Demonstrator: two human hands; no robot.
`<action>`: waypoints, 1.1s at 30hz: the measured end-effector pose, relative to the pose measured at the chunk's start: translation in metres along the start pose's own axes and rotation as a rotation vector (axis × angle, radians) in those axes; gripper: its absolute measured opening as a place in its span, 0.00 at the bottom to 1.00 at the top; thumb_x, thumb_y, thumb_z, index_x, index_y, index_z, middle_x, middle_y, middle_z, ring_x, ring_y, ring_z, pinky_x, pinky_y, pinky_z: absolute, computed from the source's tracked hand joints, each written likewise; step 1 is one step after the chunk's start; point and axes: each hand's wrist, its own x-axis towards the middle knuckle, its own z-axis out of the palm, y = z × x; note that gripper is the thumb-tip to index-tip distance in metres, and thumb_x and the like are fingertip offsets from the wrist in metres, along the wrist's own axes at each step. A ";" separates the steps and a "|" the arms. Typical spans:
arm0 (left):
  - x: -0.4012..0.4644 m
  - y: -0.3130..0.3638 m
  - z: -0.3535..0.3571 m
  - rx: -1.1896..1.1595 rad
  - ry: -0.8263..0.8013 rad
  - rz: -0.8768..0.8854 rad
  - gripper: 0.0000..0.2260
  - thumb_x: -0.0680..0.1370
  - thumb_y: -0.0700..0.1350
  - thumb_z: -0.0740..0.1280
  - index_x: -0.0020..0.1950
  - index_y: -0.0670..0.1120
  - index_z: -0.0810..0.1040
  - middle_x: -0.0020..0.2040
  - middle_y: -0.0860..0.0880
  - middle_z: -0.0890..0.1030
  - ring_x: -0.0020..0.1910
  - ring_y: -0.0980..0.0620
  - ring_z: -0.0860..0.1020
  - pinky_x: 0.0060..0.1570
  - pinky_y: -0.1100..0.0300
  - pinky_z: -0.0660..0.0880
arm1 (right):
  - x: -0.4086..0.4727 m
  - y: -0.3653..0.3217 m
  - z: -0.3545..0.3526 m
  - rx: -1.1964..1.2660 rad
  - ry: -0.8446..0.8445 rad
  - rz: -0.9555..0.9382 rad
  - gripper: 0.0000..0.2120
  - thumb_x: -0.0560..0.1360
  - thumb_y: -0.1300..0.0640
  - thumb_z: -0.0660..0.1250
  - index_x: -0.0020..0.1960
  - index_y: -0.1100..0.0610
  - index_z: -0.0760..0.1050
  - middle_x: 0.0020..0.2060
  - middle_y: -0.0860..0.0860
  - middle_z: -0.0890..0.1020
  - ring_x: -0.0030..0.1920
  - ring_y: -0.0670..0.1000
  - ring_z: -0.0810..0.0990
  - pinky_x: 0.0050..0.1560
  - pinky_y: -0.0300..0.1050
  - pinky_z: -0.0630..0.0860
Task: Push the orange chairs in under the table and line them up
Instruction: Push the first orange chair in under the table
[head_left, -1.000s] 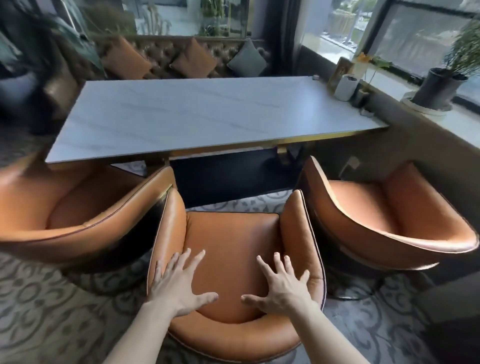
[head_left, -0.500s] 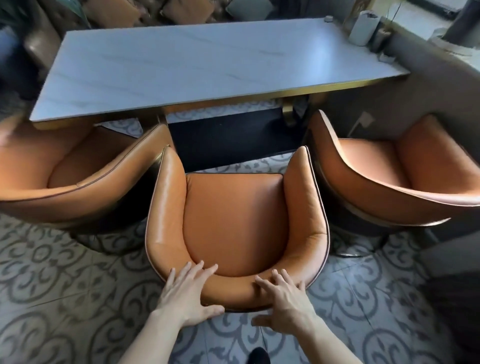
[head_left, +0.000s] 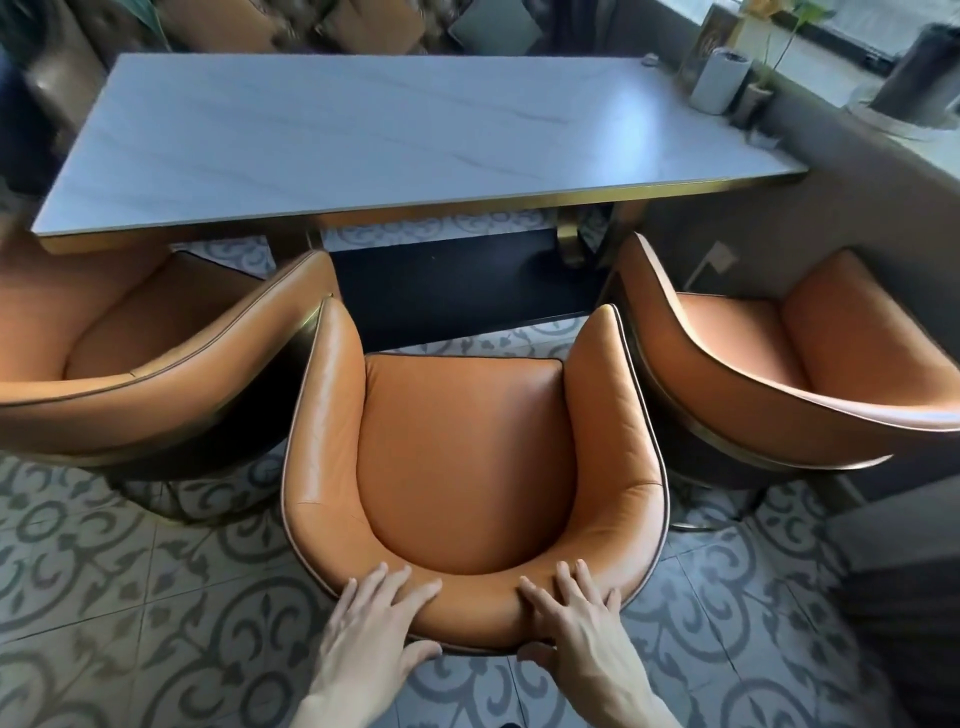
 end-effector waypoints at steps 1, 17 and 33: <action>0.001 0.000 0.000 0.014 -0.010 -0.007 0.29 0.77 0.65 0.63 0.76 0.67 0.55 0.79 0.58 0.57 0.79 0.53 0.48 0.77 0.50 0.47 | 0.002 0.000 0.001 -0.008 -0.016 0.005 0.37 0.78 0.37 0.64 0.80 0.36 0.49 0.82 0.55 0.50 0.82 0.60 0.43 0.75 0.69 0.55; 0.034 0.002 -0.012 0.038 0.015 0.027 0.27 0.78 0.62 0.62 0.76 0.64 0.59 0.79 0.52 0.60 0.79 0.48 0.49 0.77 0.45 0.46 | 0.030 0.007 -0.021 0.051 0.033 -0.011 0.34 0.79 0.39 0.65 0.80 0.38 0.55 0.82 0.54 0.54 0.83 0.58 0.45 0.75 0.68 0.56; 0.156 0.001 -0.066 -0.008 0.087 0.004 0.25 0.78 0.60 0.64 0.75 0.64 0.62 0.78 0.53 0.61 0.79 0.51 0.50 0.77 0.47 0.46 | 0.138 0.027 -0.101 0.131 0.104 -0.019 0.33 0.78 0.39 0.67 0.80 0.39 0.60 0.81 0.54 0.59 0.83 0.57 0.49 0.74 0.66 0.58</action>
